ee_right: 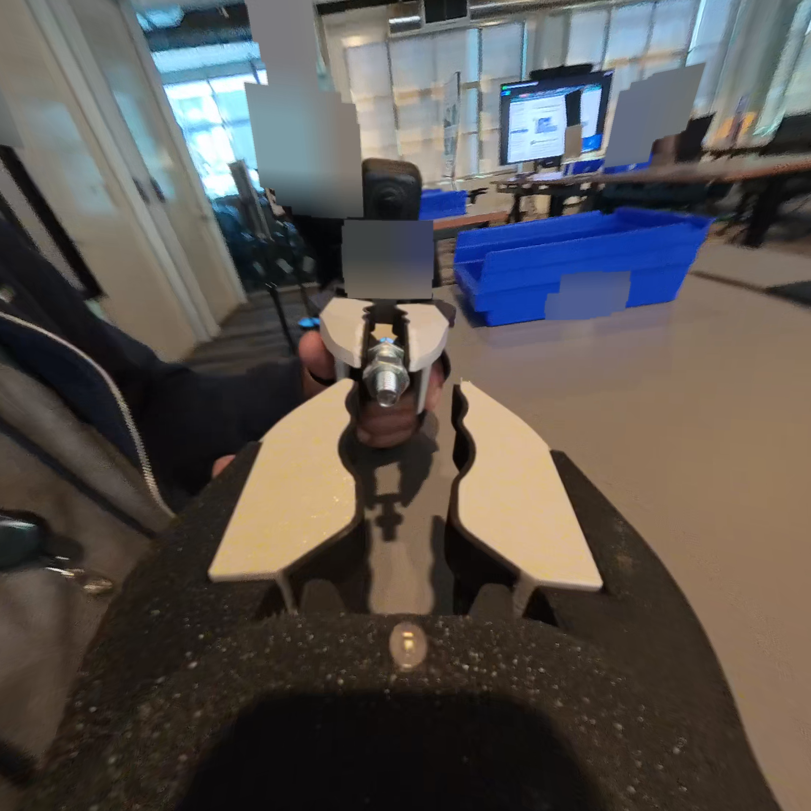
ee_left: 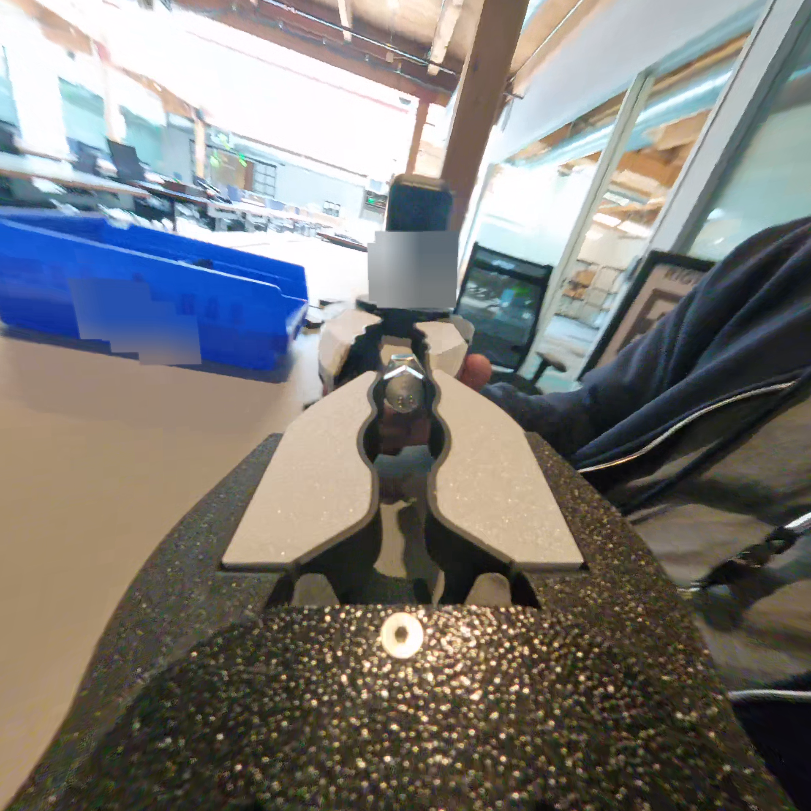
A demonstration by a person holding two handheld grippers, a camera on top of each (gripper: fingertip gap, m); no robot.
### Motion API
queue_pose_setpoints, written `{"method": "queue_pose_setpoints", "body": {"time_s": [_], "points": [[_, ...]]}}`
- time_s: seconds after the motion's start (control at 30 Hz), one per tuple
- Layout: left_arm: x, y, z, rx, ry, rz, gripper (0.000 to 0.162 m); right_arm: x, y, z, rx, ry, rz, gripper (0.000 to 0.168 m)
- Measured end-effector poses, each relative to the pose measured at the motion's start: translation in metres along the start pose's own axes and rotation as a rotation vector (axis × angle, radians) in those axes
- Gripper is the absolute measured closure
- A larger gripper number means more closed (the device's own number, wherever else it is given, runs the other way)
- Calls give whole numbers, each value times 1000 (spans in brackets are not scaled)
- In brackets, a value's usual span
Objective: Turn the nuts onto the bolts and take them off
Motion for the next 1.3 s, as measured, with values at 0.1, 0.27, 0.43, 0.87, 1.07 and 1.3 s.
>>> {"method": "queue_pose_setpoints", "body": {"time_s": [0.1,0.27,0.43,0.87,1.07,1.3], "points": [[2,2,1,86,-187,19,145,3,1,-1,97,-142,87,135],[5,2,5,130,-310,49,144,1,-2,-2,123,-195,76,142],[2,1,5,148,-365,29,145,1,-3,-4,137,-190,71,150],[-6,-3,-7,-65,245,-31,145,0,-1,-7,-111,318,-144,148],[-2,-1,-4,44,-14,7,145,5,3,0,58,-33,59,126],[0,-1,-4,98,-146,33,144,0,0,3,105,-123,66,139]]}}
Point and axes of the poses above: each gripper's, where its closed fingertips meet, y back along the fingers, x out of its top, z = x × y across the jaws, the point moved 4 cm from there along y, back along the fingers, and after that the axes turned 13 degrees about x, right-handed, at the moved point
